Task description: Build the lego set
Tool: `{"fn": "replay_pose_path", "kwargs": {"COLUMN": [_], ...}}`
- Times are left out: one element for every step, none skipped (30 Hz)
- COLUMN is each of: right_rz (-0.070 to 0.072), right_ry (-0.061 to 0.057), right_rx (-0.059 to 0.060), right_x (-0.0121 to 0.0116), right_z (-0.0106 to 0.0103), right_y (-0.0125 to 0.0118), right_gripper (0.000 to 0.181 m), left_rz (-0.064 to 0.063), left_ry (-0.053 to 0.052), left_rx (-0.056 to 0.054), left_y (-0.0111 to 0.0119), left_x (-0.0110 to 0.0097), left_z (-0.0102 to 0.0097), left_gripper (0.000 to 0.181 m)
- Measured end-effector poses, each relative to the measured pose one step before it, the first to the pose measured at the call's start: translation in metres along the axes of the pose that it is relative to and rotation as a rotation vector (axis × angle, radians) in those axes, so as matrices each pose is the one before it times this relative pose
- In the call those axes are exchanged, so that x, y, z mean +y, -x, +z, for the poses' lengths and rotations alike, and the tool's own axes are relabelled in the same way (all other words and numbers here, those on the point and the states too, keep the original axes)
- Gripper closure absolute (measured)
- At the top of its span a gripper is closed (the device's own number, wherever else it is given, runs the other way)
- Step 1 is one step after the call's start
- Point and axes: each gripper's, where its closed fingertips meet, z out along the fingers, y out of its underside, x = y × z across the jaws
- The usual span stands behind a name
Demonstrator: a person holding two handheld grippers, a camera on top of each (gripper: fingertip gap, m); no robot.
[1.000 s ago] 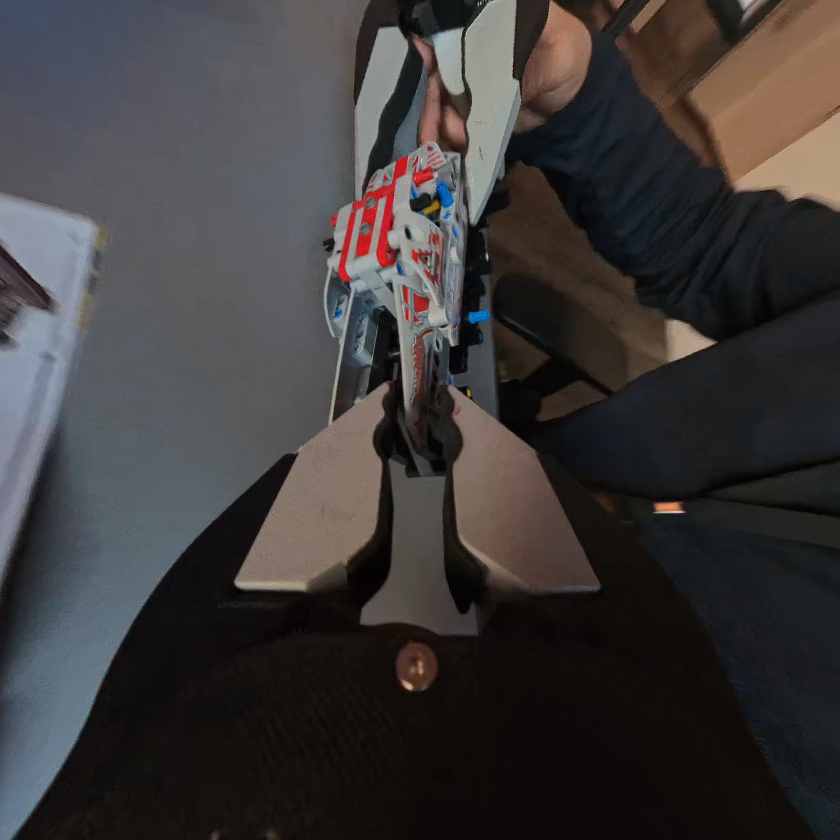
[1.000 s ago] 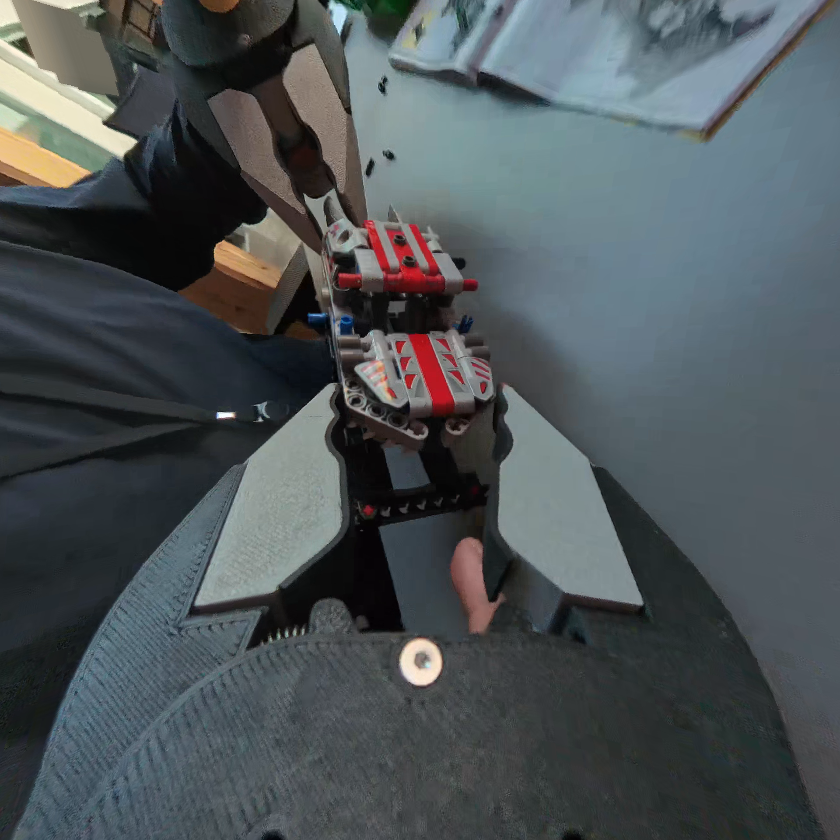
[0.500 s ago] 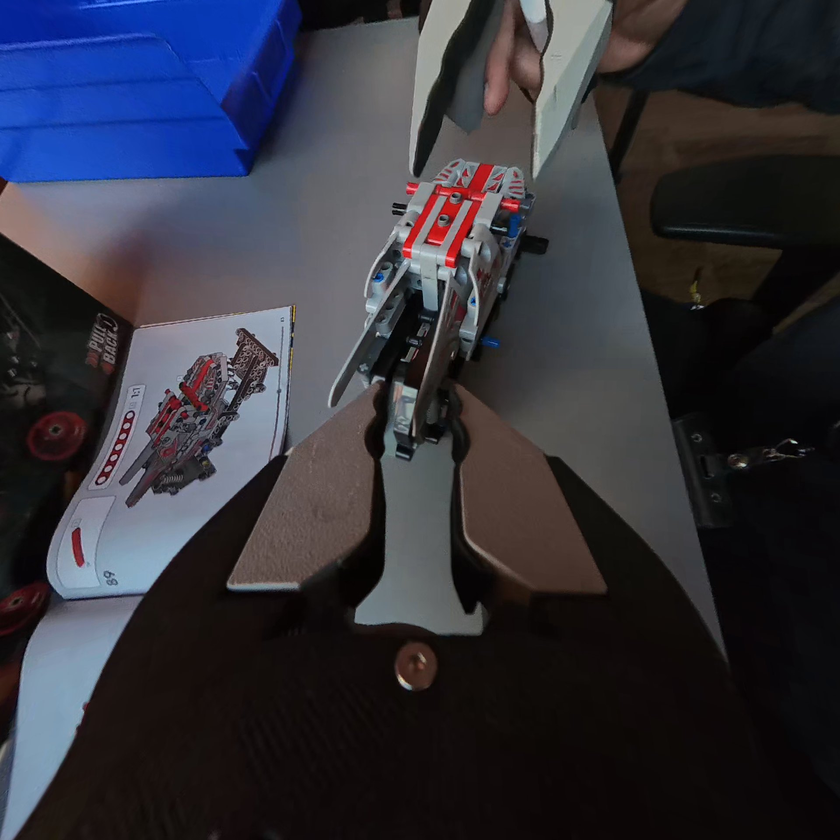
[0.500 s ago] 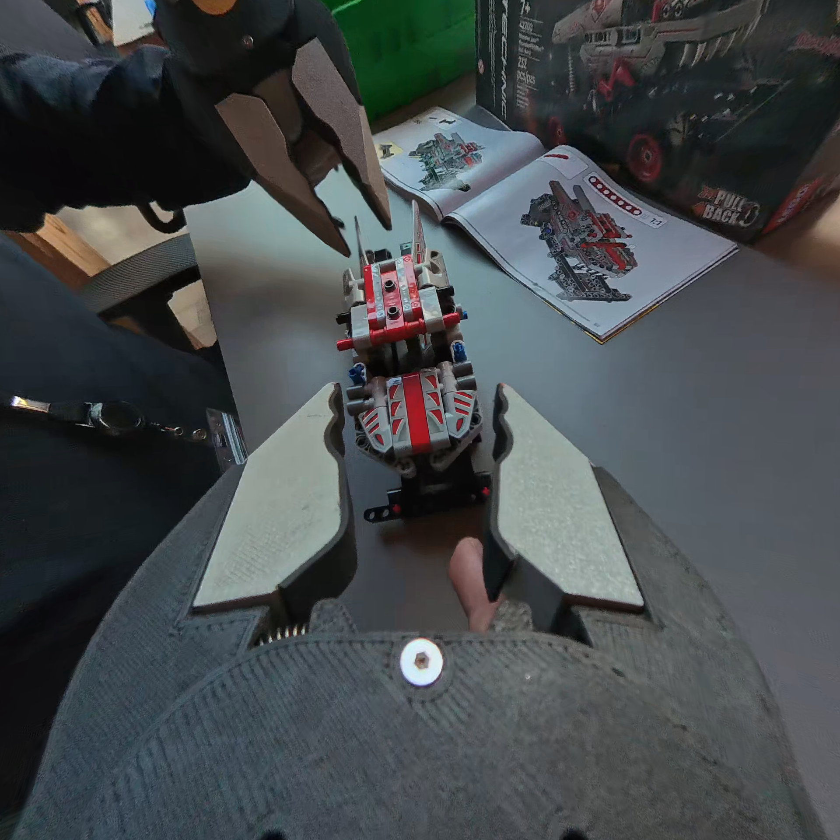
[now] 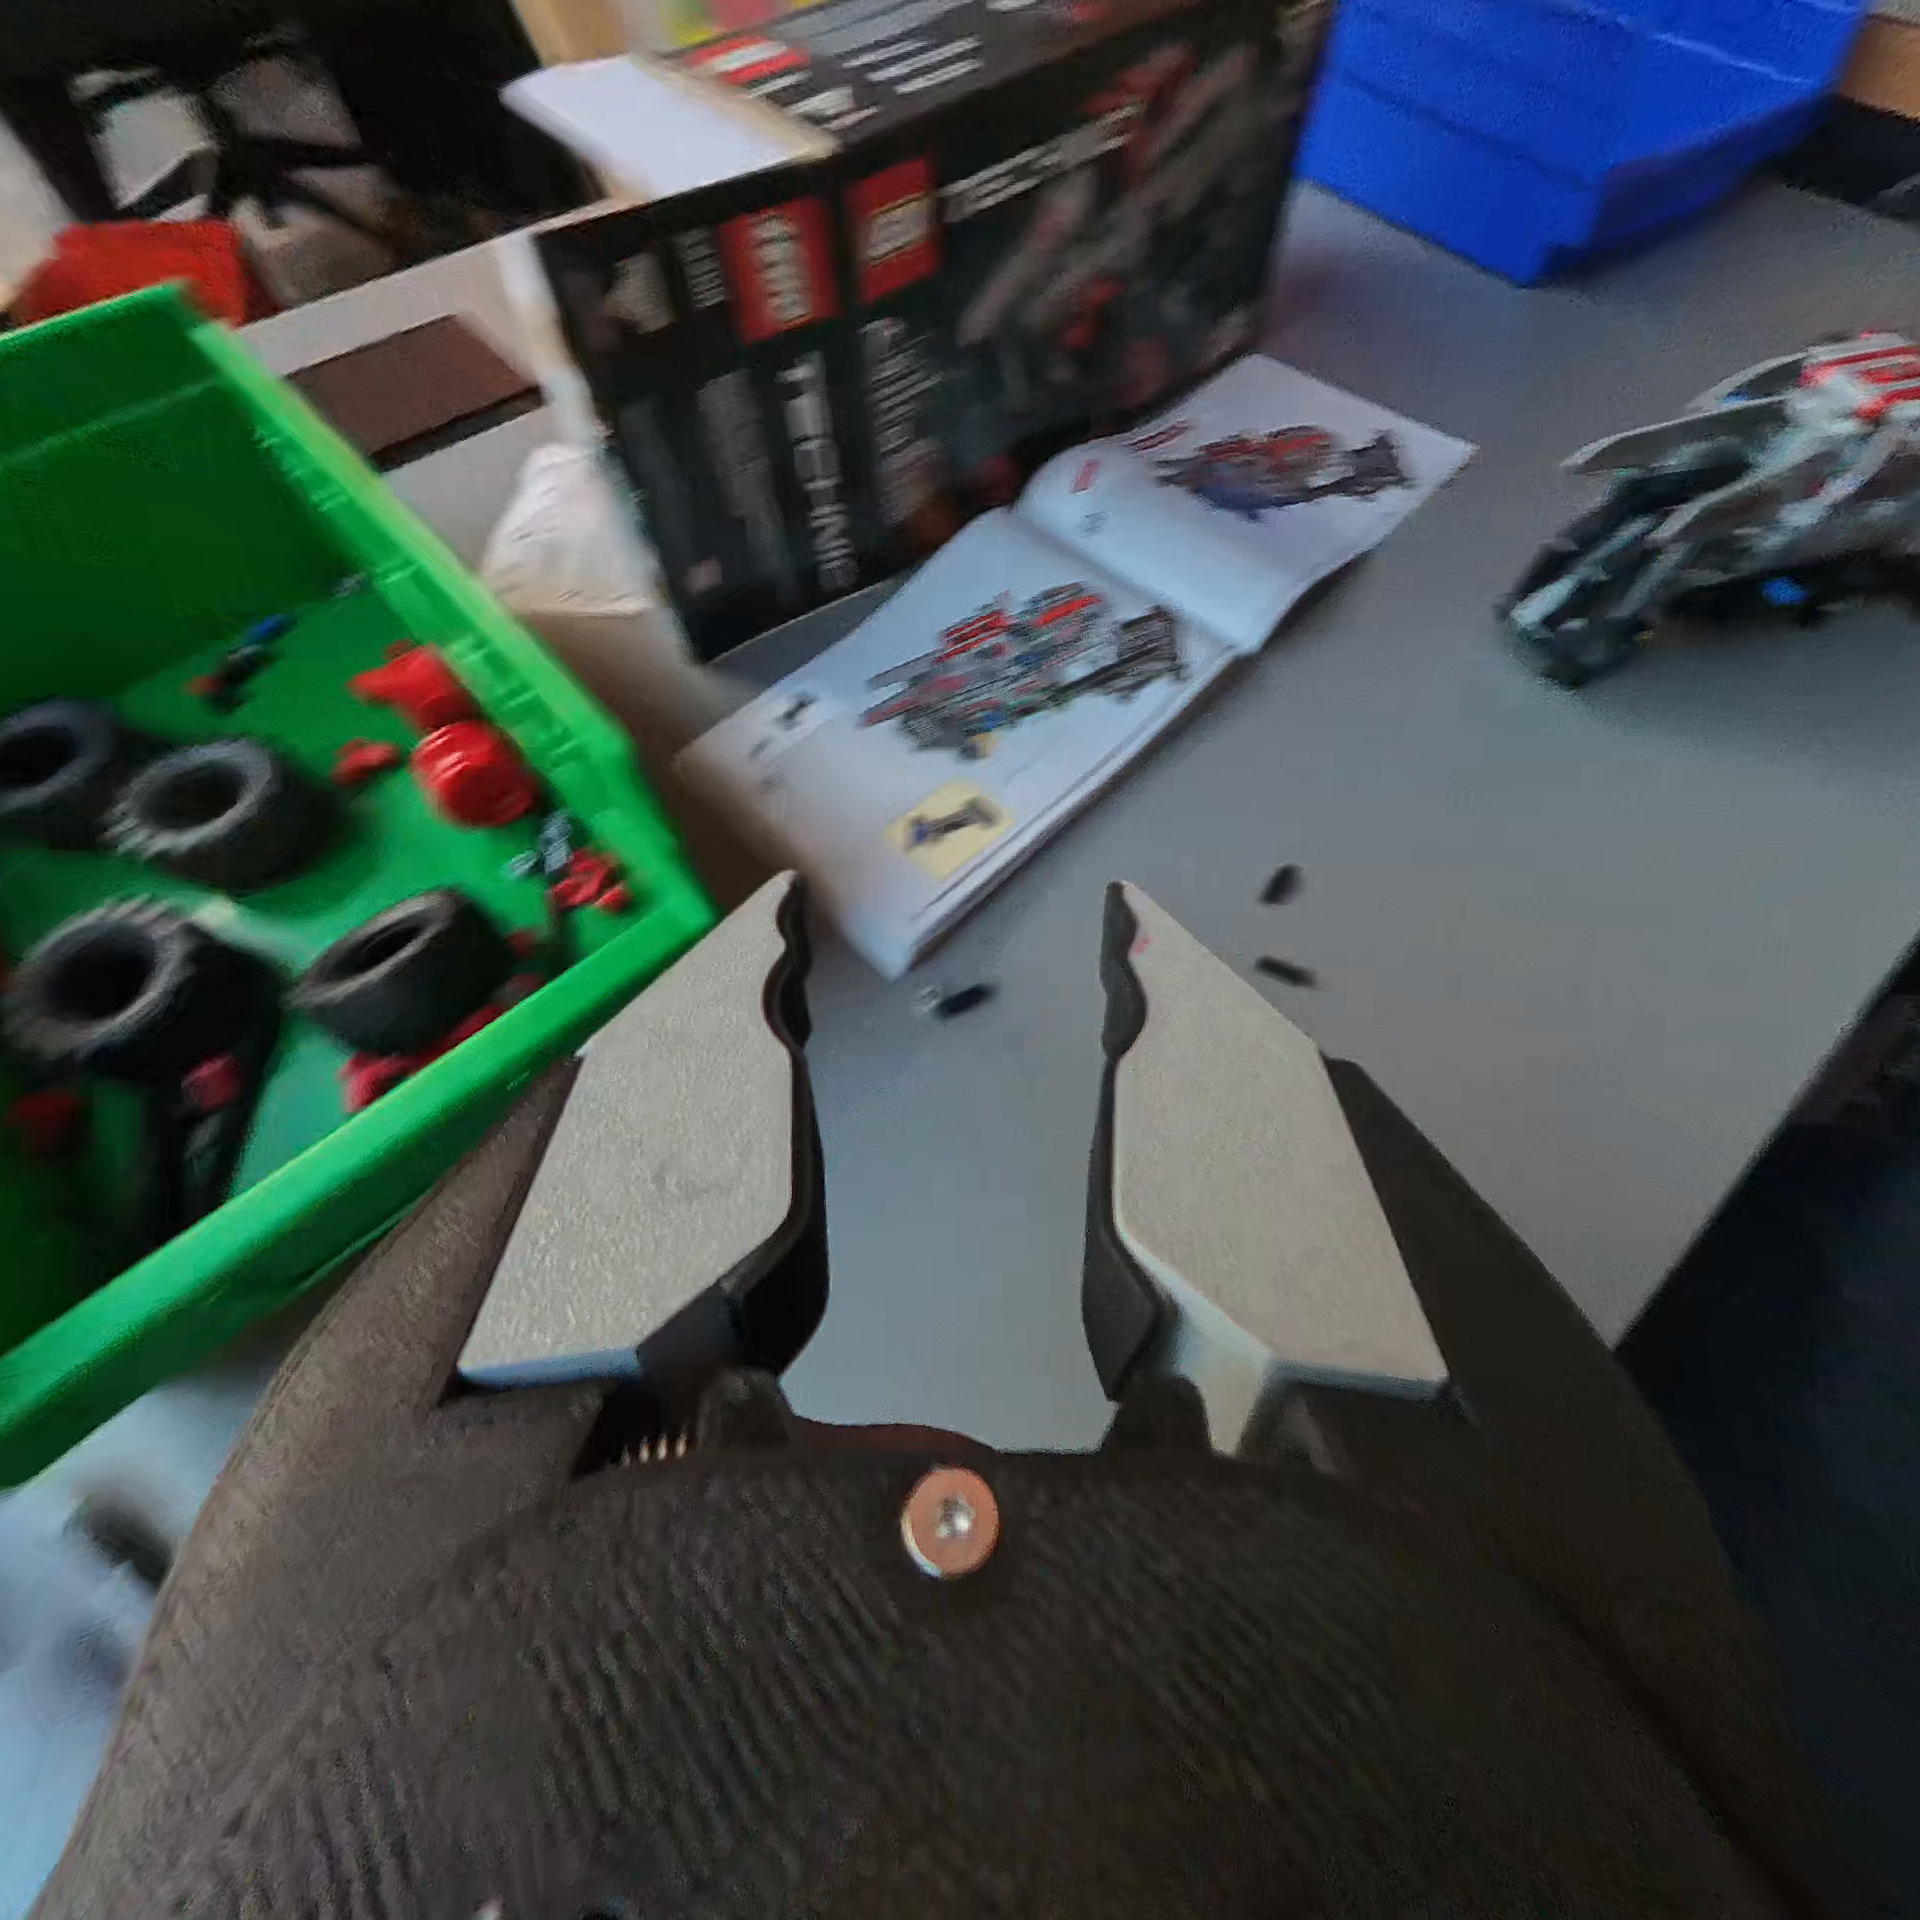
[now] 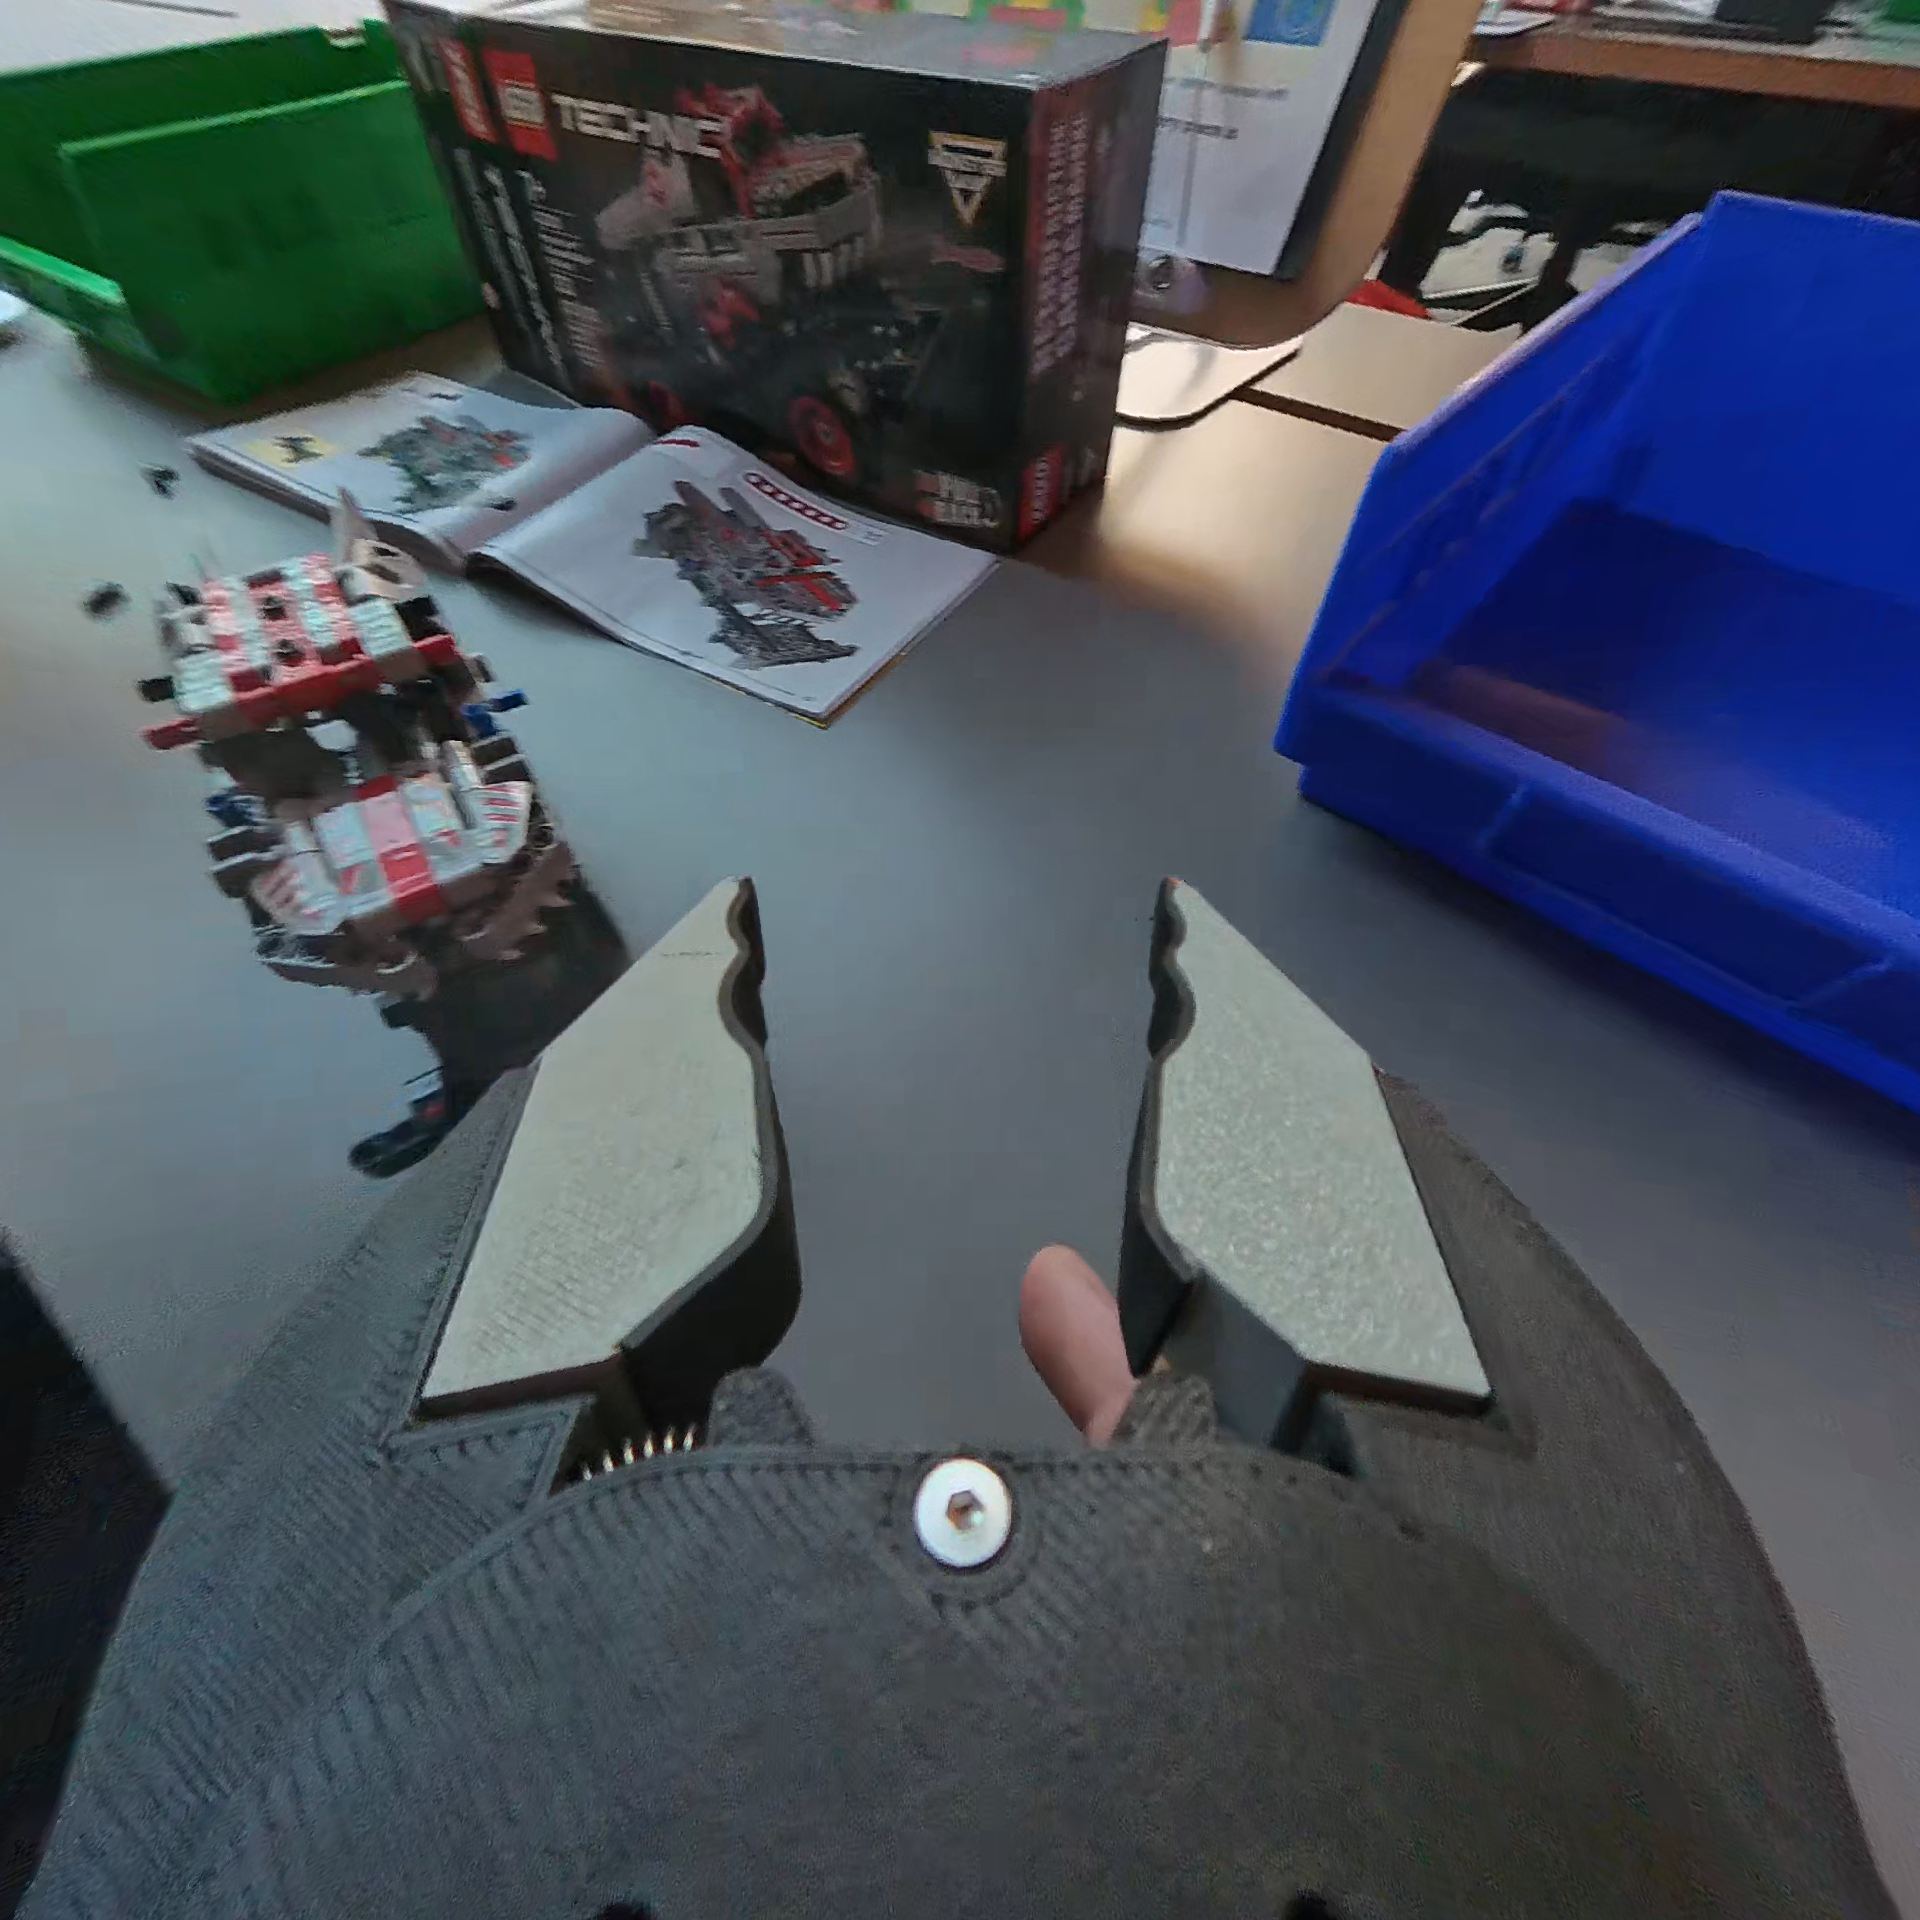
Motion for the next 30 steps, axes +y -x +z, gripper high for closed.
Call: {"fn": "replay_pose_path", "kwargs": {"right_rz": [-0.0017,0.0069,0.0144,0.0177,0.0153,0.0073,0.0017,-0.0016,-0.0066,-0.0041,-0.0018,-0.0039,-0.0057,-0.0067,-0.0078,-0.0071,-0.006,-0.0068,-0.0083,-0.0061,-0.003,-0.0001,0.0016,0.0017,0.0008,-0.0007,-0.0016,-0.0013,-0.0008,-0.0005], "right_ry": [-0.0046,-0.0086,-0.0086,-0.012,-0.0122,-0.0062,-0.0004,0.003,-0.0017,-0.0018,0.0106,0.0167,0.0169,0.0113,0.0058,0.0022,0.0005,0.0011,0.0032,0.0043,0.0052,0.0046,0.0023,-0.0009,-0.0041,-0.0059,-0.0064,-0.0051,-0.004,-0.0023], "right_rx": [0.0292,0.0194,0.015,0.0082,0.0042,0.0113,0.0244,0.0267,0.0251,0.0239,0.0153,0.0072,0.0051,0.0062,0.005,0.0057,0.0051,0.0034,0.0022,0.0003,-0.0042,-0.0055,-0.0059,-0.0059,-0.0047,-0.0014,-0.0001,-0.0003,-0.0012,-0.0012], "right_x": [0.00049,-0.00014,-0.00046,-0.00125,-0.0014,-0.00037,0.00026,0.00003,-0.00107,-0.00058,0.00106,0.00215,0.00212,0.00153,0.00081,0.00021,0.00006,0.00005,0.00032,0.00047,0.0007,0.00051,0.00033,-0.00013,-0.00038,-0.00074,-0.00078,-0.0007,-0.00051,-0.00028], "right_z": [0.00357,0.00387,0.00394,0.00389,0.00391,0.00371,0.00331,0.00241,0.00158,0.00132,0.00165,0.00194,0.00162,0.0011,0.00047,0.00015,0.00004,0.00017,0.00034,0.00058,0.00062,0.00049,0.00039,-0.00011,-0.00038,-0.00056,-0.00064,-0.00053,-0.00044,-0.00021], "right_y": [-0.00587,-0.00462,-0.00401,-0.00284,-0.00212,-0.00268,-0.0041,-0.00394,-0.00337,-0.00305,-0.00183,-0.00045,0.00015,0.0001,0.00042,0.00049,0.00042,0.00069,0.00057,0.00057,0.0008,0.00069,0.00051,0.00054,0.00053,0.00028,0.00032,0.00035,0.00046,0.0002], "right_gripper": [0.108,0.108,0.108,0.108,0.108,0.109,0.109,0.109,0.11,0.111,0.111,0.111,0.11,0.11,0.11,0.111,0.111,0.111,0.111,0.11,0.11,0.11,0.11,0.11,0.111,0.111,0.112,0.112,0.113,0.113], "left_rz": [-0.0242,-0.0197,-0.0159,-0.0143,-0.0112,-0.0052,0.0033,0.0053,0.0026,0.0042,0.0023,0.0007,0.0077,-0.0006,-0.0023,0.0151,0.0215,0.0133,0.0029,0.0014,-0.0048,-0.0136,-0.0182,-0.0195,-0.0158,-0.0074,-0.0021,-0.0013,-0.0006,-0.0041], "left_ry": [0.0172,0.0096,0.0016,-0.0019,0.0067,0.0276,0.0418,0.0436,0.046,0.0636,0.0713,0.0656,0.0646,0.0654,0.0648,0.0628,0.0534,0.0481,0.0469,0.0433,0.0319,0.0273,0.0191,0.0122,0.0073,0.0068,0.0113,0.0069,0.0026,0.0053], "left_rx": [-0.0625,-0.0636,-0.0593,-0.0549,-0.0464,-0.0329,-0.0183,-0.0018,0.0084,0.0181,0.0051,-0.0106,0.0013,-0.0087,-0.0124,-0.0129,-0.0349,-0.0406,-0.0282,-0.0132,-0.0125,0.0,0.0201,0.0142,0.0037,-0.0017,-0.0101,-0.0193,-0.0169,-0.006], "left_y": [0.02393,0.02453,0.02467,0.02566,0.02571,0.02424,0.02158,0.01829,0.01567,0.01261,0.01288,0.01277,0.00793,0.00709,0.00484,0.00207,0.00346,0.0033,0.00094,-0.00095,-0.00061,-0.00167,-0.00414,-0.00265,-0.00089,-0.0004,0.00037,0.00153,0.0014,0.0002], "left_x": [0.00641,0.00217,-0.00268,-0.00682,-0.0085,-0.00825,-0.00857,-0.00969,-0.0098,-0.00717,-0.00578,-0.00496,-0.0026,-0.00072,0.00072,0.00216,0.00213,0.00266,0.00333,0.00359,0.00266,0.00245,0.00159,0.00109,0.00088,0.00171,0.00268,0.00177,0.00077,0.0009], "left_z": [-0.01054,-0.008,-0.00476,-0.00094,0.00375,0.00836,0.01199,0.01447,0.01638,0.0177,0.01766,0.01671,0.01586,0.01527,0.01419,0.01263,0.01125,0.01017,0.00946,0.00861,0.00747,0.00602,0.00424,0.00337,0.00271,0.00241,0.00257,0.00151,0.00002,-0.00018], "left_gripper": [0.129,0.131,0.133,0.135,0.137,0.137,0.137,0.138,0.139,0.139,0.14,0.142,0.146,0.15,0.155,0.159,0.159,0.159,0.159,0.159,0.159,0.159,0.159,0.156,0.15,0.15,0.153,0.161,0.16,0.16]}}
